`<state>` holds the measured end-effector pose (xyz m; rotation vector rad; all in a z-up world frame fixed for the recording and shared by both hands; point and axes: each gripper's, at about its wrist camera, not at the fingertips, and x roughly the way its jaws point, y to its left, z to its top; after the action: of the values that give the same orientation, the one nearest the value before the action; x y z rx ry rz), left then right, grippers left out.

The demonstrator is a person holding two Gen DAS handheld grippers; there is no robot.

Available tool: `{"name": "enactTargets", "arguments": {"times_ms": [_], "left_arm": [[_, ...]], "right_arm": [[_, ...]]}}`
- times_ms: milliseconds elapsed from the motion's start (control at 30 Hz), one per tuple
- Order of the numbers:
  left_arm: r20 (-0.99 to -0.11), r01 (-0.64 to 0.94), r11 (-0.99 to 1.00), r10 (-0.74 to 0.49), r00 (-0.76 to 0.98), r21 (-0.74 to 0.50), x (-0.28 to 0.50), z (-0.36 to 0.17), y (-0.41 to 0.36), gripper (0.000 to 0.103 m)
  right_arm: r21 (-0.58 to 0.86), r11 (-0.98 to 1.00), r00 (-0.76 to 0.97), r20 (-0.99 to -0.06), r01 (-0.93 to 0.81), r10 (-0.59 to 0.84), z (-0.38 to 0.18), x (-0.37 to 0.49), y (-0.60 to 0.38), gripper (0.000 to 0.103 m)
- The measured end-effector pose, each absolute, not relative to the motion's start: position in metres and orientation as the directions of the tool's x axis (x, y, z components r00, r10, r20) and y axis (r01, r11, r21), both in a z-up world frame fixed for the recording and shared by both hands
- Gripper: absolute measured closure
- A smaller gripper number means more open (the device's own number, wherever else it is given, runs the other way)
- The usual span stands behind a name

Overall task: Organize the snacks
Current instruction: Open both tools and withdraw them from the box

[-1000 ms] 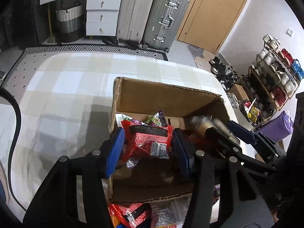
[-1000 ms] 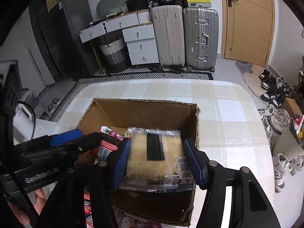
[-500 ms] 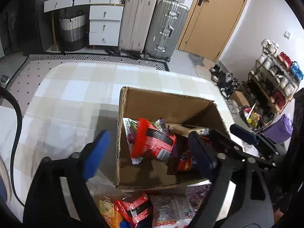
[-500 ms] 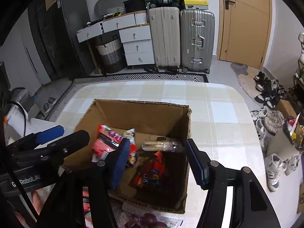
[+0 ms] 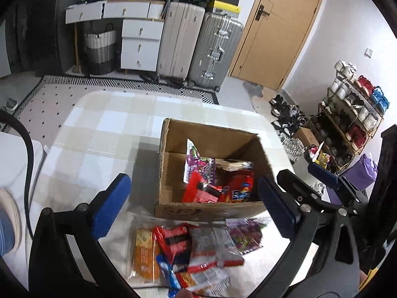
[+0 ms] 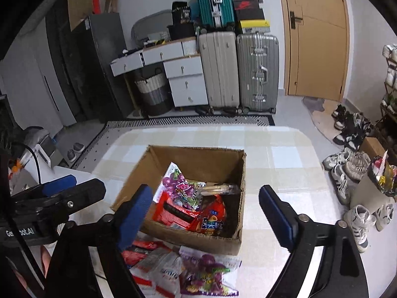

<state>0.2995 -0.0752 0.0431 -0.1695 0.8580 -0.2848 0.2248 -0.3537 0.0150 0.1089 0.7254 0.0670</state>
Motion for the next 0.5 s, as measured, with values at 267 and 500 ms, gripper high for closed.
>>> {"name": "enactTargets", "arguments": {"times_ms": [267, 500], "left_arm": [[-0.683, 0.195, 0.948, -0.317, 0.659, -0.251, 0.227, 0.092, -0.066, 0.001], [-0.625, 0.211, 0.951, -0.307, 0.718, -0.226, 0.146, 0.126, -0.052, 0.001]], "right_arm": [[0.075, 0.994, 0.816, -0.568, -0.080, 0.109, 0.059, 0.149, -0.334, 0.004], [0.081, 0.992, 0.855, -0.502, -0.099, 0.126, 0.080, 0.073, -0.322, 0.001]]}}
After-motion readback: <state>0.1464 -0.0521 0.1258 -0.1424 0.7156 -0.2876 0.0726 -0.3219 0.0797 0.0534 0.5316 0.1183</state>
